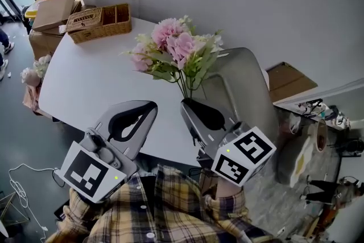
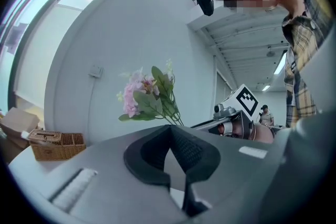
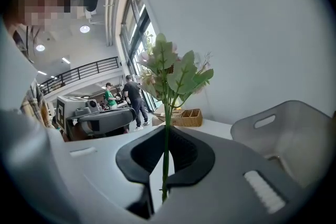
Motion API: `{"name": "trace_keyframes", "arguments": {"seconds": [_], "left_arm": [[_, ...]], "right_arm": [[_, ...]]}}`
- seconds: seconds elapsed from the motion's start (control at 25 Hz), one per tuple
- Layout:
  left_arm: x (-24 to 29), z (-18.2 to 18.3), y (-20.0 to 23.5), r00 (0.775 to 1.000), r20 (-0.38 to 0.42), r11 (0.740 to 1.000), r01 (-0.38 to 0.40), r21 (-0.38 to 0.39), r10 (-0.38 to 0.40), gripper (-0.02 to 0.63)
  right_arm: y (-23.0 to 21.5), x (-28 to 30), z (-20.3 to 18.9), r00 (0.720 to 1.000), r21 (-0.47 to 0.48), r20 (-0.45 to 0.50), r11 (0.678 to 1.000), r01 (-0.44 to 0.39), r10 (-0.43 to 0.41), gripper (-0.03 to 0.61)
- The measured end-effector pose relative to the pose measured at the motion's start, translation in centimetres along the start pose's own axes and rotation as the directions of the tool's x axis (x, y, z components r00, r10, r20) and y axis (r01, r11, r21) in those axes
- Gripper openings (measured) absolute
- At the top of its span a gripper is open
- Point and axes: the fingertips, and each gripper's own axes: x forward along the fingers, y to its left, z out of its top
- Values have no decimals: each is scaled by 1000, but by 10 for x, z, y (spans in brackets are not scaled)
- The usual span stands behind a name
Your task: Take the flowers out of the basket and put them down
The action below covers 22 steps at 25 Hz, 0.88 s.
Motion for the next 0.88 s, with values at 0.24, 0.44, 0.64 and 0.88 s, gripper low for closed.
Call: {"name": "trace_keyframes", "arguments": {"seconds": [0.24,0.44,0.64,0.88], "left_arm": [[-1,24,-18,1000,6,1000,-26,-5,26,12],[-1,37,-25,1000,8,1000,-16,-2,16,12],[1,53,-35,1000,2,1000,-11,1,11,12],[-8,59,-8,1000,-7,1000,-17,-5,17,12]], "right_arm": [[1,-7,1,1000,6,-27,1000,-1,1,20],[-1,-4,-5,999,24,-47,1000,19,-18,20],[-7,-6,-10,995,21,-91,999,37,-35,21],[-12,30,-33,986,22,-154,997,71,-67,21]]}}
